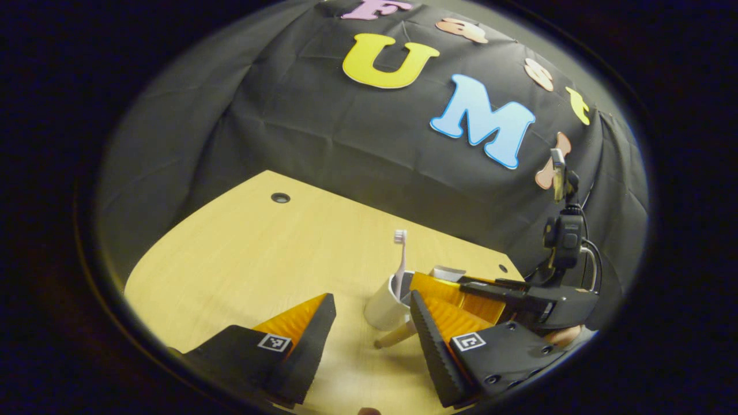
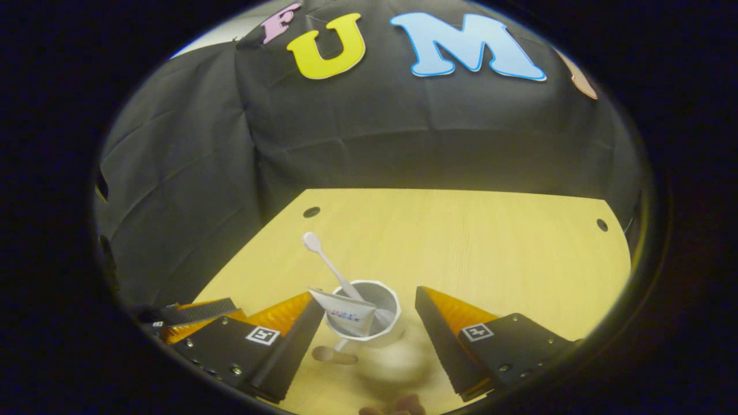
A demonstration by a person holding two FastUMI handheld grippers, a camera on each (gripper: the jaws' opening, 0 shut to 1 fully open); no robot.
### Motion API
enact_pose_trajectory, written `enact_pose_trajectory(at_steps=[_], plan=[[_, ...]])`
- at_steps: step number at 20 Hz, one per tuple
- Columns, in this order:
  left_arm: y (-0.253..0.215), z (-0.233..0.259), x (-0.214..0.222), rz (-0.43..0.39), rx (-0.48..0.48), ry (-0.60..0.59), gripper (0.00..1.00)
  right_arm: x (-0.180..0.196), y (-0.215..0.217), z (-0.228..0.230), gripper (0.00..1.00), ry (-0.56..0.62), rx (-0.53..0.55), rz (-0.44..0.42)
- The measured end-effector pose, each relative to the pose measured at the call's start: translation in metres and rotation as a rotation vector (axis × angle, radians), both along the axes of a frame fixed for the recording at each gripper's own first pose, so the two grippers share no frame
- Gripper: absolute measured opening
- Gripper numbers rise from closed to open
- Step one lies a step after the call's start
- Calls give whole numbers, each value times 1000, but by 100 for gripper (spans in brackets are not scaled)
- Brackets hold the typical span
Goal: Put the toothbrush and toothpaste on the desktop into the cup, then pick up the cup and place it on the coaster on the desktop.
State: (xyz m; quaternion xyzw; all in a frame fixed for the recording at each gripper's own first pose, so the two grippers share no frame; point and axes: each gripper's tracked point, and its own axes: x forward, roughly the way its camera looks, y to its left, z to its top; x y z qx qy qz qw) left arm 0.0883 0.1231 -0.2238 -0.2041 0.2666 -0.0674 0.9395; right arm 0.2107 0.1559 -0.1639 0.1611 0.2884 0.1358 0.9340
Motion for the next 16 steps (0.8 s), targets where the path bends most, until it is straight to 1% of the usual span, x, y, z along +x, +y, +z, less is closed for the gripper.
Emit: enact_pose_trajectory(at_steps=[1,2,3,4,6,7,9,10,11,12,13,15,16], plan=[[-1,1,0,-5,1,0,89,-1,-2,6,98,-10,9,-3],[-3,2,-1,-14,0,2,86,-2,-5,13,98,-22,19,-7],[-7,2,-1,-23,-2,6,86,-4,-8,22,98,-37,29,-15],[-12,2,-1,-43,-4,14,89,-6,-16,39,98,-72,45,-34],[-20,1,-1,-69,-3,31,86,-12,-31,60,98,-118,54,-61],[-25,-1,-1,-83,1,48,89,-16,-41,68,98,-138,50,-81],[-35,-5,1,-114,5,78,83,-29,-68,84,98,-170,28,-128],[-41,-4,3,-129,-4,87,89,-35,-80,88,96,-176,19,-147],[-46,-6,4,-141,-3,103,89,-42,-91,91,96,-179,11,-163],[-49,-9,5,-152,6,117,86,-48,-102,93,98,-177,1,-180],[-53,-12,5,-165,19,133,89,-57,-116,94,98,-176,-16,-202],[-63,-19,5,-205,43,168,89,-73,-140,93,98,-172,-55,-248],[-69,-24,5,-231,53,191,86,-84,-153,93,98,-172,-64,-279]])
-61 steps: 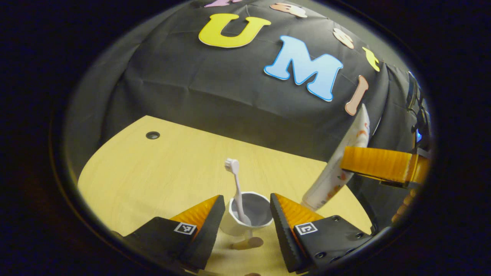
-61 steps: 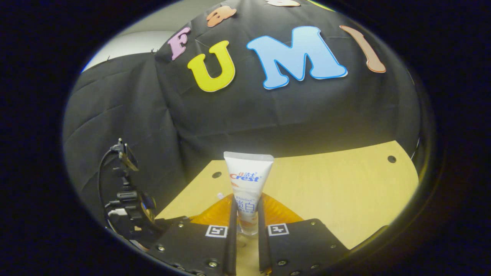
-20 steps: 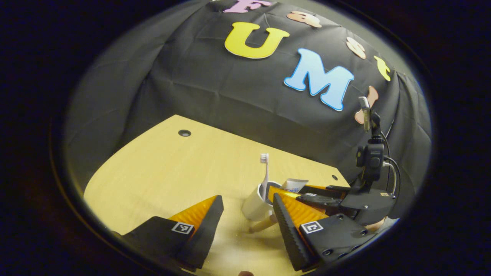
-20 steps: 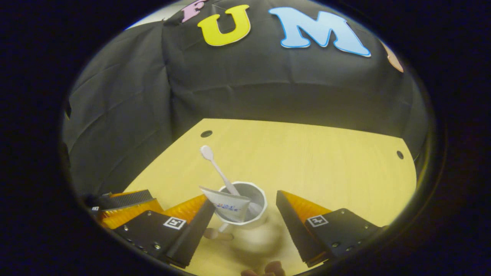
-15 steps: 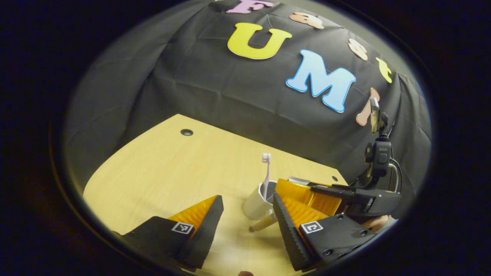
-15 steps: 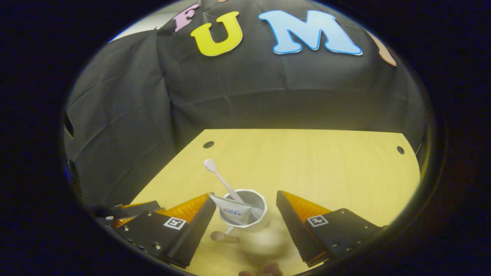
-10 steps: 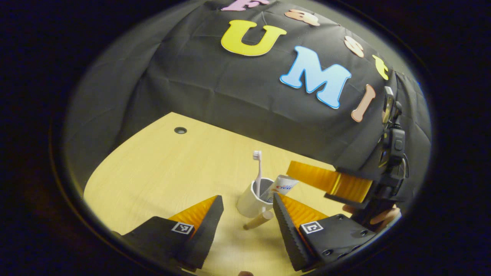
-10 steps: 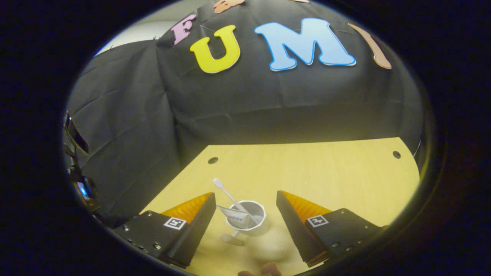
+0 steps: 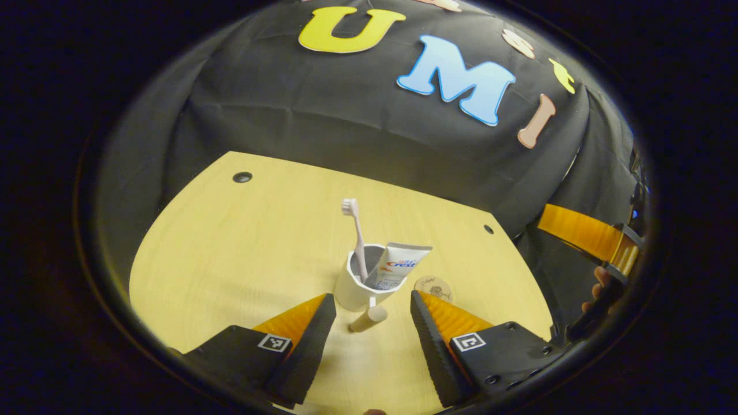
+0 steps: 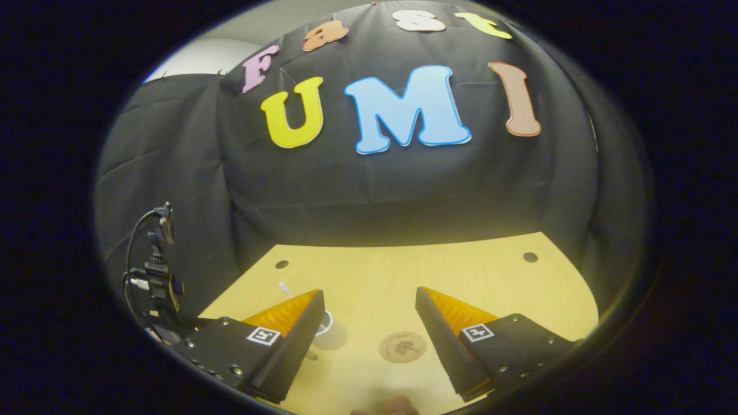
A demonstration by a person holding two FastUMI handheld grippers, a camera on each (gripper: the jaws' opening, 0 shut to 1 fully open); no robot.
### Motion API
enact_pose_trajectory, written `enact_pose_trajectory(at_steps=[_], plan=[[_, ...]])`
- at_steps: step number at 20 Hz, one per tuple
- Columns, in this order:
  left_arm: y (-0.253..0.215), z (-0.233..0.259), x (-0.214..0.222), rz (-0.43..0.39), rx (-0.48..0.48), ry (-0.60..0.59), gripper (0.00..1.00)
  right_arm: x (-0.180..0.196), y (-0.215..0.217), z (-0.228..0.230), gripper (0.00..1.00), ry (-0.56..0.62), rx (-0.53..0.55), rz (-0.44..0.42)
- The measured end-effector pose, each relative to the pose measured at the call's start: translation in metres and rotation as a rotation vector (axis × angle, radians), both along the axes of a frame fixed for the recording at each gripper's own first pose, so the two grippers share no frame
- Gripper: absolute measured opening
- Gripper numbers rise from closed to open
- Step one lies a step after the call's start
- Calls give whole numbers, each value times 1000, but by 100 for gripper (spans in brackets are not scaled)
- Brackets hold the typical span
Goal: Put the toothbrush and toothpaste on the desktop into the cup, then pick up the cup and place it on the coaster on the desktop.
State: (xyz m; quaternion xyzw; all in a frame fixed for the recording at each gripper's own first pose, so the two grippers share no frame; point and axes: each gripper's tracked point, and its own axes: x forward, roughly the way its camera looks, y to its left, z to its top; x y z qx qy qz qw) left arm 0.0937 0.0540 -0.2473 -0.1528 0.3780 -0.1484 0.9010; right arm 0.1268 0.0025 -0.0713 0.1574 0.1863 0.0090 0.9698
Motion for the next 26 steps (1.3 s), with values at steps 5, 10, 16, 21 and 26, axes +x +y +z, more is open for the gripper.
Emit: enact_pose_trajectory(at_steps=[5,10,16,21,26], plan=[[-23,-29,3,-104,79,142,88,-41,-40,-11,98,35,21,-96],[-33,-58,13,-134,142,245,86,-68,-57,-39,98,106,68,-143],[-30,-87,18,-139,187,374,86,-72,-75,-53,98,136,85,-178],[-32,-106,22,-189,244,436,88,-68,-84,-67,98,166,102,-191],[-34,-122,18,-187,250,498,75,-67,-88,-79,98,186,83,-176]])
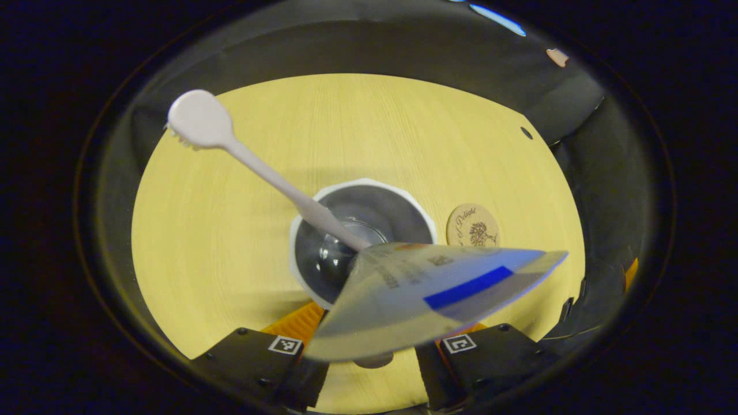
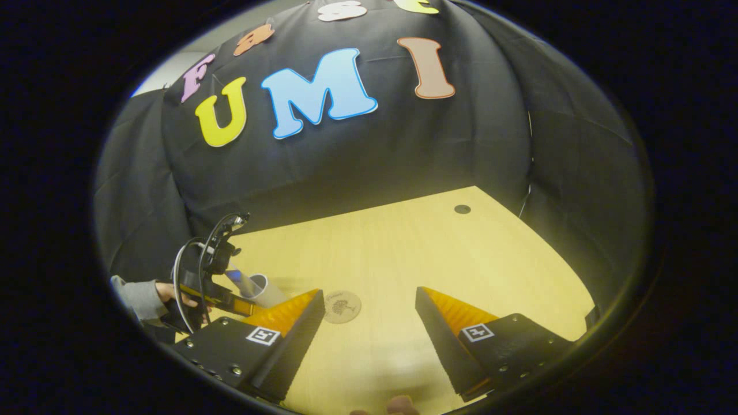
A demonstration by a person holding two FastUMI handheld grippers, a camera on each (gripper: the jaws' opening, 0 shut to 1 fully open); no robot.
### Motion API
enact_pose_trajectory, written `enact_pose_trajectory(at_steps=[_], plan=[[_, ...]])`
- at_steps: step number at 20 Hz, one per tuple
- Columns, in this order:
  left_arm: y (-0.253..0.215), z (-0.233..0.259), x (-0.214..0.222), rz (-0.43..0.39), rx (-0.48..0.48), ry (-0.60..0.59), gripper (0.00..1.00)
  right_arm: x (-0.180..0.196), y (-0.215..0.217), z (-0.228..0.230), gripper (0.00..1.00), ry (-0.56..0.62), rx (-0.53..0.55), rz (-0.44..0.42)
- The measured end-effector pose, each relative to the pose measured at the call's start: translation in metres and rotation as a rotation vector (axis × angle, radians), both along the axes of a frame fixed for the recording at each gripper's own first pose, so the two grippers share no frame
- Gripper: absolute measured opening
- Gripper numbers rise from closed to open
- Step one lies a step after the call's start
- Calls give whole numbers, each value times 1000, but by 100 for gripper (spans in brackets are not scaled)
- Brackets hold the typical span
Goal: Put the toothbrush and toothpaste on the desktop into the cup, then pick up the cup and place it on the coaster on the desktop.
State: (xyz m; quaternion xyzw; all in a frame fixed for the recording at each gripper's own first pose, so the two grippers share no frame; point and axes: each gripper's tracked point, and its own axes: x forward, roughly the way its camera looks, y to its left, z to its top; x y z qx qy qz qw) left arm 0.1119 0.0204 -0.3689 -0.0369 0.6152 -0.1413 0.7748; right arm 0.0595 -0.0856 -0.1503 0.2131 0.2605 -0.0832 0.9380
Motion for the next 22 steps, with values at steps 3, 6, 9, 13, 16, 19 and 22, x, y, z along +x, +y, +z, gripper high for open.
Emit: enact_pose_trajectory(at_steps=[3,6,9,13,16,19,22], plan=[[1,-3,4,11,10,4,63,1,-1,4,98,-1,8,0],[4,-4,7,24,22,-5,51,-7,-3,4,98,1,7,4],[10,-7,-1,-3,72,16,39,-16,-3,7,98,2,-3,9],[10,-5,1,-34,81,-17,40,-20,2,9,98,0,-10,23],[6,-1,-3,-28,65,-22,41,-26,3,11,98,0,-9,21],[-6,11,-4,-55,49,-50,42,-31,1,13,98,-3,-3,8],[-25,19,-4,-102,44,-77,41,-35,6,17,98,-7,-6,2]])
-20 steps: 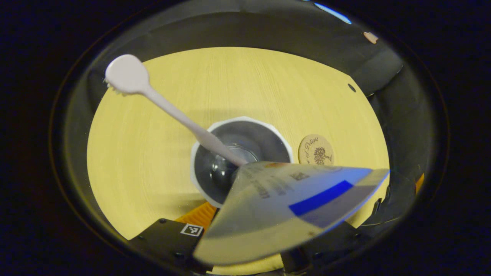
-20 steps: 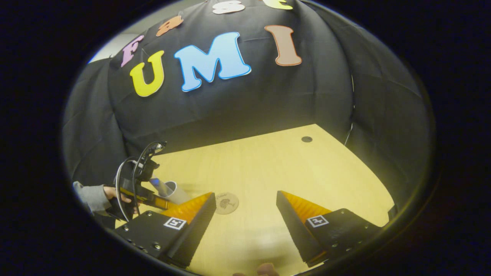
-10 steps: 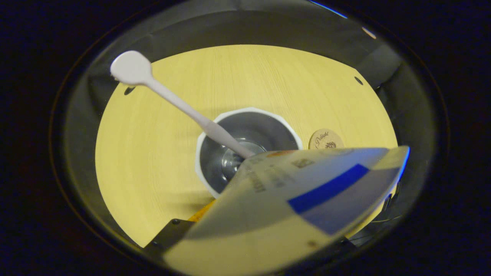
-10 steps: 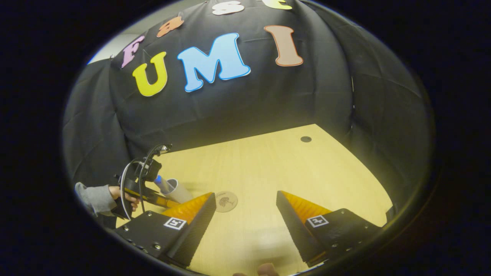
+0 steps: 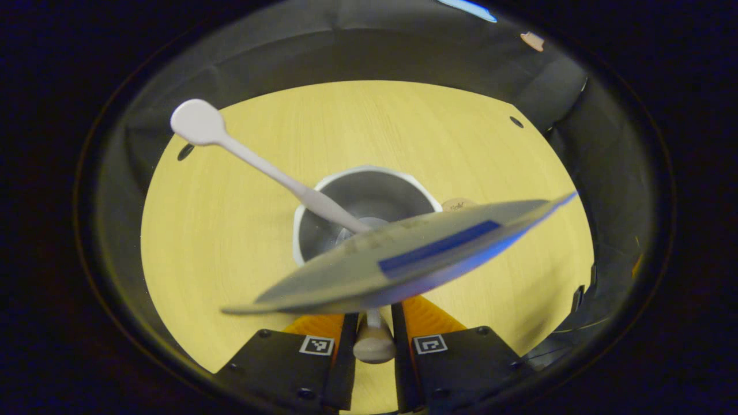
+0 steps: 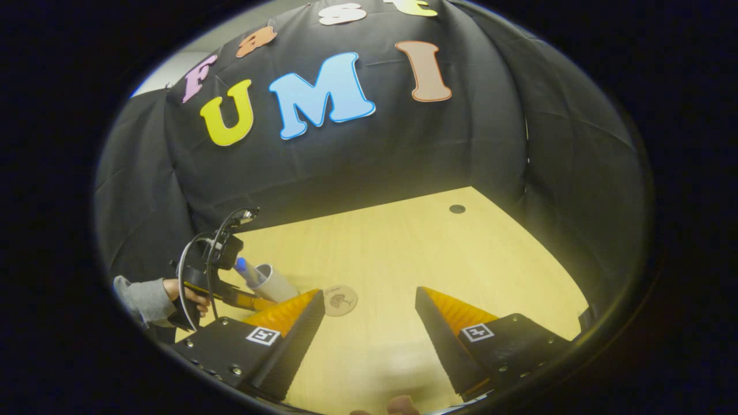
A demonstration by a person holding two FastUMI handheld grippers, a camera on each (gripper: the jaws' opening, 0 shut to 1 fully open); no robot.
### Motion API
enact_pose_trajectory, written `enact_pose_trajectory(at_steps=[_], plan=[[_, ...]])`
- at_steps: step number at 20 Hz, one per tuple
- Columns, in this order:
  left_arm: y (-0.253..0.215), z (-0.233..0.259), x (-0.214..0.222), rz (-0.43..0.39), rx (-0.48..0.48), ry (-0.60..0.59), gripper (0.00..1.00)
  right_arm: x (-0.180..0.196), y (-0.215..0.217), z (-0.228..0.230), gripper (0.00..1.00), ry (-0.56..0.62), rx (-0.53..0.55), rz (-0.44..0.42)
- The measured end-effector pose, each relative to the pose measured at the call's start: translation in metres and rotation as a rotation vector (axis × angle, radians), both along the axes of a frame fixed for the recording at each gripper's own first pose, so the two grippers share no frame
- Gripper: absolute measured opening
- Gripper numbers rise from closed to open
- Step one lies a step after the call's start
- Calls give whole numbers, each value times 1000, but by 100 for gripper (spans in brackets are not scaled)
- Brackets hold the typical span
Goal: Put the toothbrush and toothpaste on the desktop into the cup, then pick up the cup and place it on the coaster on the desktop.
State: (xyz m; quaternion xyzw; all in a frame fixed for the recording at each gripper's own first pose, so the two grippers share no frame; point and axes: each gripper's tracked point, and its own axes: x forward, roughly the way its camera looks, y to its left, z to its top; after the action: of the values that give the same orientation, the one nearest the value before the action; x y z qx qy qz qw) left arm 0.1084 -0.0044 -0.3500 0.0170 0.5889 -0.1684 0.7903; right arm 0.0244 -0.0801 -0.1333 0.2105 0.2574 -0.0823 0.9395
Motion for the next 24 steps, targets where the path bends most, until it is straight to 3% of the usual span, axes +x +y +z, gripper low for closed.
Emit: enact_pose_trajectory(at_steps=[1,3,4,5,6,7,8,10,12,13,14,24], plan=[[-6,2,0,-14,-5,-3,36,-1,0,0,98,0,-2,-2],[-22,7,0,-44,-16,-11,35,-5,-1,0,98,2,-1,-9],[-30,11,1,-61,-22,-17,42,-6,-4,1,99,3,0,-16],[-38,15,6,-84,-13,-35,35,-8,-5,-1,98,5,0,-23],[-44,22,11,-106,-9,-59,41,-9,-7,-2,98,8,2,-33],[-49,25,16,-124,-4,-68,41,-9,-9,-2,98,11,6,-42],[-52,30,21,-132,-4,-81,35,-9,-11,-3,98,13,12,-50],[-56,39,31,-114,-2,-80,27,-14,-18,-5,98,22,15,-70],[-59,54,35,-112,-16,-78,27,-21,-21,-9,98,31,14,-81],[-55,45,31,-106,-25,-82,33,-21,-23,-11,98,34,13,-84],[-62,41,29,-105,-32,-78,27,-22,-23,-12,98,38,17,-84],[-73,55,34,-130,-86,-59,27,-26,-19,-12,98,32,26,-52]])
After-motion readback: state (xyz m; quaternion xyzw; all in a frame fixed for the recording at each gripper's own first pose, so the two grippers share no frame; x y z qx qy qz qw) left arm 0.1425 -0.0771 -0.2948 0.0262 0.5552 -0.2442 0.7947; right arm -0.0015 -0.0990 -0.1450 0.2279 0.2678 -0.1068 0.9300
